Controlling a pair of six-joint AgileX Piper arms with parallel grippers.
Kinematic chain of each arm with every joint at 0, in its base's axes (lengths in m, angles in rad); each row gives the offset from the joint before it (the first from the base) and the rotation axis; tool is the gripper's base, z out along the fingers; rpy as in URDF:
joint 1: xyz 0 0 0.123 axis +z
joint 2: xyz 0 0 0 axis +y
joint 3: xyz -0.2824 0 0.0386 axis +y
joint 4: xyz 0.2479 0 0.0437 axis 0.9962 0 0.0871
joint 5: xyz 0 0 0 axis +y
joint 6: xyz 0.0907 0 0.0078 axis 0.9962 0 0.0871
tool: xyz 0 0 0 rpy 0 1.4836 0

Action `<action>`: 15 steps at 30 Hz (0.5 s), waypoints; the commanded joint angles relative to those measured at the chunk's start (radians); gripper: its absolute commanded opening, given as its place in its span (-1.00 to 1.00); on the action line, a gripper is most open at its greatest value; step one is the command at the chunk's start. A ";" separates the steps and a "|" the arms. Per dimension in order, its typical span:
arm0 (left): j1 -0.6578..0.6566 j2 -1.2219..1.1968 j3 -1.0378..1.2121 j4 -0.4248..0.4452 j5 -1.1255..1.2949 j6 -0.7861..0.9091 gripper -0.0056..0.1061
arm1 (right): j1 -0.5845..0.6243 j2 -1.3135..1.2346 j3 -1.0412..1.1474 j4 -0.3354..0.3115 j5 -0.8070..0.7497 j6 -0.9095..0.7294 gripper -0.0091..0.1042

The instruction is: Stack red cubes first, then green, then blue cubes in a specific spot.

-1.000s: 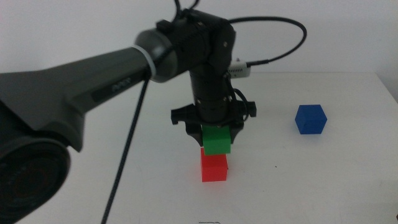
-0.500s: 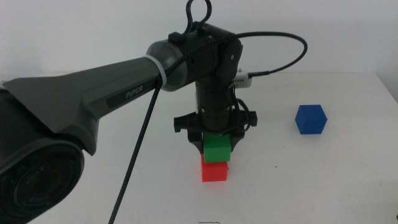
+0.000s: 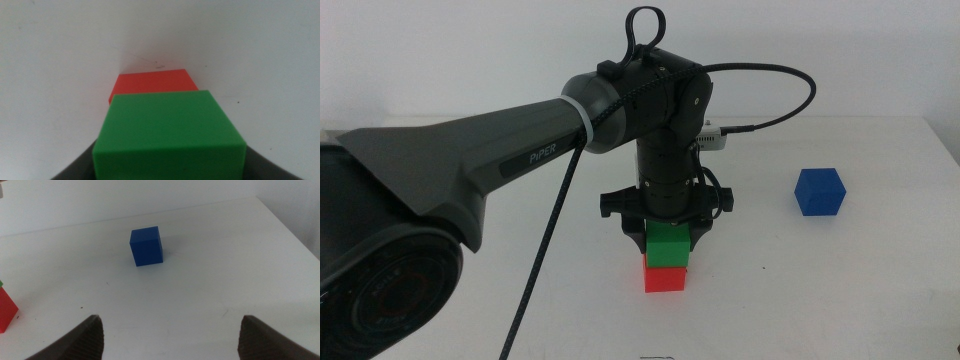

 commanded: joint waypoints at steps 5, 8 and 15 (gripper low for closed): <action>-0.006 -0.060 -0.023 -0.018 0.084 0.037 0.05 | -0.007 -0.014 -0.010 -0.012 -0.075 -0.010 0.66; -0.009 -0.060 -0.023 -0.018 0.084 0.052 0.44 | -0.007 -0.014 -0.010 -0.012 -0.075 -0.010 0.66; -0.009 -0.062 -0.027 -0.019 0.084 0.052 0.78 | -0.007 -0.014 -0.010 -0.012 -0.075 -0.010 0.66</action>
